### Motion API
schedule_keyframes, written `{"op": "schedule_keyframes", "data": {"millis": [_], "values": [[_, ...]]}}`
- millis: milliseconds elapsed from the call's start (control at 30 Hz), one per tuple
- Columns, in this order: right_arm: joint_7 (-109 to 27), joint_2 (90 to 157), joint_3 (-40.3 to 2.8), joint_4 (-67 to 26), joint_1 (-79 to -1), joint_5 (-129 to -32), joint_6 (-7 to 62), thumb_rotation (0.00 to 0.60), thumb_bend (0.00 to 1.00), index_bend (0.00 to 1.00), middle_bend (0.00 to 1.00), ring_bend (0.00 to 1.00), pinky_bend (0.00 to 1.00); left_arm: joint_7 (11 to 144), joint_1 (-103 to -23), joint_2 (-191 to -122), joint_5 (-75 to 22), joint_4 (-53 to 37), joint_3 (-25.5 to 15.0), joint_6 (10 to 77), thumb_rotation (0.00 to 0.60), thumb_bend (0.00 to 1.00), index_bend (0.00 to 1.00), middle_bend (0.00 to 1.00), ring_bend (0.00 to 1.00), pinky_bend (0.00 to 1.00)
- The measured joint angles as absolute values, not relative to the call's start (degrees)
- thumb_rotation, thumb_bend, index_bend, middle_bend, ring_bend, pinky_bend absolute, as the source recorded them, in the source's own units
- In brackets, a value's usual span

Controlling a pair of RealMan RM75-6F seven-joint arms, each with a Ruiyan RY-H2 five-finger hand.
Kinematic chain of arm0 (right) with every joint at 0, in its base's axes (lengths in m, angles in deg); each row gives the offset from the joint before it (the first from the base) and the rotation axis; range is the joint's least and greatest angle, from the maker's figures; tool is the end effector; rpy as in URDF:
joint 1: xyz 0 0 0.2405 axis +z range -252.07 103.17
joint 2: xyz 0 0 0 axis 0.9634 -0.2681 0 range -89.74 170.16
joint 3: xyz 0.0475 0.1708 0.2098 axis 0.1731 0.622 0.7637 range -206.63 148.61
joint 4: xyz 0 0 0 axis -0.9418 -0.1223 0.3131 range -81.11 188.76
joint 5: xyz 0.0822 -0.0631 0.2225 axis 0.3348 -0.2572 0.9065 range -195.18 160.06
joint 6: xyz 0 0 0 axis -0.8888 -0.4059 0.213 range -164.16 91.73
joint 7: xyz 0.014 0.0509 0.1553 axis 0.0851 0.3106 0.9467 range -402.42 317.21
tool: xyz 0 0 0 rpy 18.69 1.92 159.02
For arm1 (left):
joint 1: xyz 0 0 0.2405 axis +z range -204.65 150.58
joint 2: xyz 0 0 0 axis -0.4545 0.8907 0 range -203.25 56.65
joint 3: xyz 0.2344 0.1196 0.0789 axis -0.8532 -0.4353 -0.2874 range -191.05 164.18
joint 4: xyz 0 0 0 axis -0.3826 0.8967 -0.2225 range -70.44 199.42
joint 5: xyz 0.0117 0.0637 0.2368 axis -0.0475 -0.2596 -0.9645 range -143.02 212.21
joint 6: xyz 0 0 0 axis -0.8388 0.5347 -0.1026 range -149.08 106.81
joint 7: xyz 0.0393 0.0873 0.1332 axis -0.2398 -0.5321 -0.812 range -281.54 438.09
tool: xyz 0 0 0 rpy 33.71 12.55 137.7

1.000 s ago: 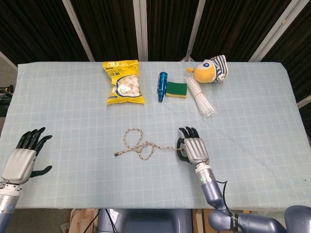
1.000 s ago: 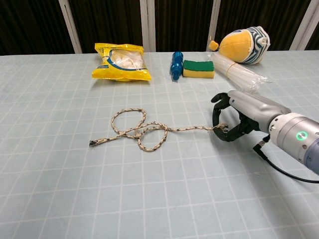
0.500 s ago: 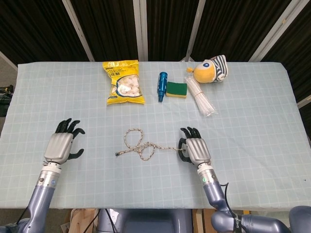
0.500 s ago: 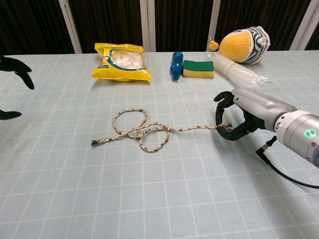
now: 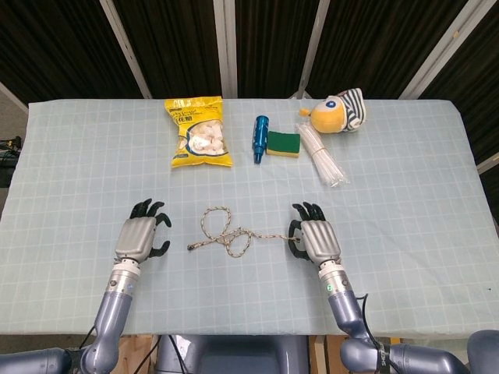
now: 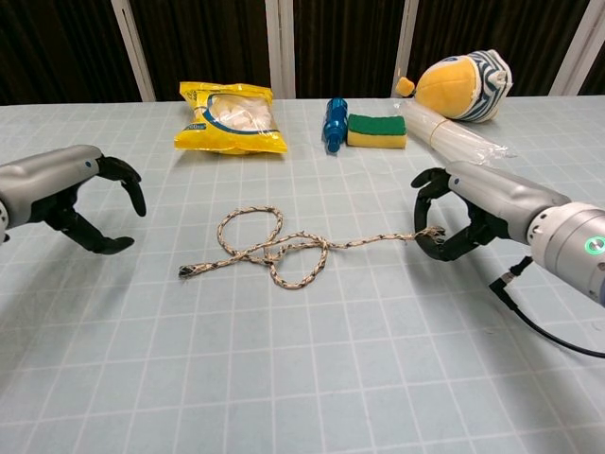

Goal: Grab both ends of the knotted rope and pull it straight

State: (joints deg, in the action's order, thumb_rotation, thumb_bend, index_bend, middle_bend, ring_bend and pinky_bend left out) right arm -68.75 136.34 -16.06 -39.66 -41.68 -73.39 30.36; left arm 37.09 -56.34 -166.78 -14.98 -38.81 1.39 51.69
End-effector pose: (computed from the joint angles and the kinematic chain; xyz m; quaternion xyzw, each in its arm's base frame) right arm -0.1554 -0.3284 -0.0736 0.6352 -0.4955 0.3951 0.4414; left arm -0.1570 0.3111 -0.0462 -0.6289 -0.4850 -0.3427 0.5018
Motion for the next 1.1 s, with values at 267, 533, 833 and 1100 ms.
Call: {"op": "schedule_keyframes", "data": {"millis": [267, 533, 833, 1100], "values": [[-68.78, 135.93, -15.99, -39.93, -41.66, -72.99, 30.63, 0.6, 0.48, 0.64, 0.15, 0.0, 0.0, 35.55, -58.8, -171.06, -12.63, -37.66, 1.0, 52.4, 0.6, 0.41, 0.45, 0.13, 0.0, 0.0], [-68.71, 135.74, -15.82, -40.06, -41.5, -72.47, 30.7, 0.6, 0.48, 0.64, 0.15, 0.0, 0.0, 35.43, -60.54, -174.23, -11.29, -35.67, 0.49, 52.25, 0.6, 0.42, 0.47, 0.14, 0.0, 0.0], [-68.81, 135.37, -15.61, -40.33, -41.26, -72.26, 30.91, 0.6, 0.48, 0.63, 0.15, 0.0, 0.0, 35.86, -61.89, -176.81, -9.78, -33.2, 0.31, 51.95, 0.6, 0.44, 0.48, 0.14, 0.0, 0.0], [-68.75, 135.01, -15.68, -40.55, -41.19, -72.03, 31.01, 0.6, 0.48, 0.64, 0.15, 0.0, 0.0, 36.85, -62.45, -178.0, -8.37, -31.94, 0.48, 51.67, 0.6, 0.47, 0.49, 0.15, 0.0, 0.0]]}}
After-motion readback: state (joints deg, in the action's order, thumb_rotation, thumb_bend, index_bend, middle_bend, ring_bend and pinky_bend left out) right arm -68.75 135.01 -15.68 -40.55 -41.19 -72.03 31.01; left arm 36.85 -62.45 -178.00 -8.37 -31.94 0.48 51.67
